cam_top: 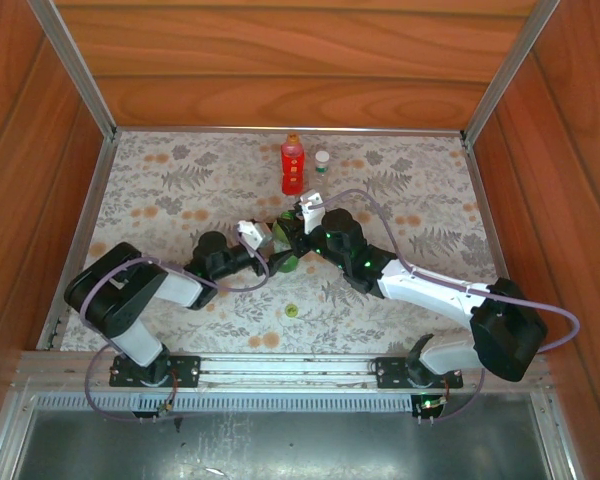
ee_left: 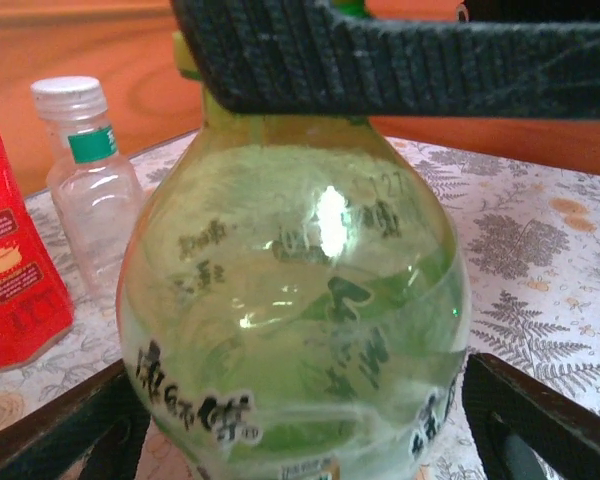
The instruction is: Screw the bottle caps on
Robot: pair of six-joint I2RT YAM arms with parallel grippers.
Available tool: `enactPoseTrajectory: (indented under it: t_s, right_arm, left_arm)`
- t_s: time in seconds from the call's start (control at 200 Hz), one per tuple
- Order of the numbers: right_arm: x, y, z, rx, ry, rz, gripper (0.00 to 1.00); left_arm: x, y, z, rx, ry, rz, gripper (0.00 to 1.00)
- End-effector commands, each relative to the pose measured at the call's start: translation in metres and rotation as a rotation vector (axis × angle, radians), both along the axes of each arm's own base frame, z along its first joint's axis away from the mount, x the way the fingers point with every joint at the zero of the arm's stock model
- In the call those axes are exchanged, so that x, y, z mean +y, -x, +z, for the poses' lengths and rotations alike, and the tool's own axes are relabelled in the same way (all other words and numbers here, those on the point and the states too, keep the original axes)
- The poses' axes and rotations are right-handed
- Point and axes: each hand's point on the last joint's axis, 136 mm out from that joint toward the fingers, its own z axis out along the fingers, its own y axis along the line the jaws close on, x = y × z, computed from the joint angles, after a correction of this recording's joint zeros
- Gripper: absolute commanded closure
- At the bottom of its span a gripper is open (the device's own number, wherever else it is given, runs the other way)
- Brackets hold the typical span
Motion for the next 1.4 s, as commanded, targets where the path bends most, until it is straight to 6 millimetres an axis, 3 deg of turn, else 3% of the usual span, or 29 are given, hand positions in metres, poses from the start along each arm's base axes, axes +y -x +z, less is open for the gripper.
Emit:
enactPoseTrajectory:
  t_s: [0.0, 0.385, 0.53, 0.675, 0.81, 0.889, 1.039, 1.159, 1.399]
  right_arm:
    - [-0.006, 0.001, -0.018, 0.056, 0.031, -0.018, 0.69]
    - [-0.005, 0.001, -0.021, 0.066, 0.033, -0.014, 0.69]
    - [-0.006, 0.002, -0.021, 0.058, 0.043, -0.009, 0.67]
    - [-0.006, 0.004, -0.017, 0.029, 0.060, 0.014, 0.56]
    - [-0.009, 0.010, -0.002, -0.024, 0.065, 0.046, 0.42]
    - [-0.012, 0.016, 0.008, -0.054, 0.060, 0.066, 0.32]
    - [-0.021, 0.036, 0.018, -0.103, 0.045, 0.115, 0.24]
    - [-0.034, 0.062, 0.003, -0.106, 0.085, 0.184, 0.22]
    - [-0.061, 0.118, -0.054, -0.040, 0.183, 0.316, 0.24]
  left_arm:
    - [-0.008, -0.001, 0.015, -0.050, 0.043, -0.030, 0.21]
    - [-0.018, -0.003, 0.015, -0.033, 0.064, -0.057, 0.21]
    - [-0.018, -0.003, 0.016, -0.037, 0.068, -0.059, 0.28]
    - [-0.017, -0.002, 0.016, -0.038, 0.068, -0.058, 0.32]
    - [-0.015, -0.001, 0.016, -0.036, 0.066, -0.055, 0.33]
    - [-0.015, -0.001, 0.016, -0.031, 0.069, -0.056, 0.33]
    - [-0.014, 0.000, 0.011, -0.023, 0.061, -0.055, 0.33]
    - [-0.013, 0.001, 0.011, -0.026, 0.059, -0.049, 0.33]
    - [-0.010, 0.003, 0.009, -0.024, 0.053, -0.047, 0.33]
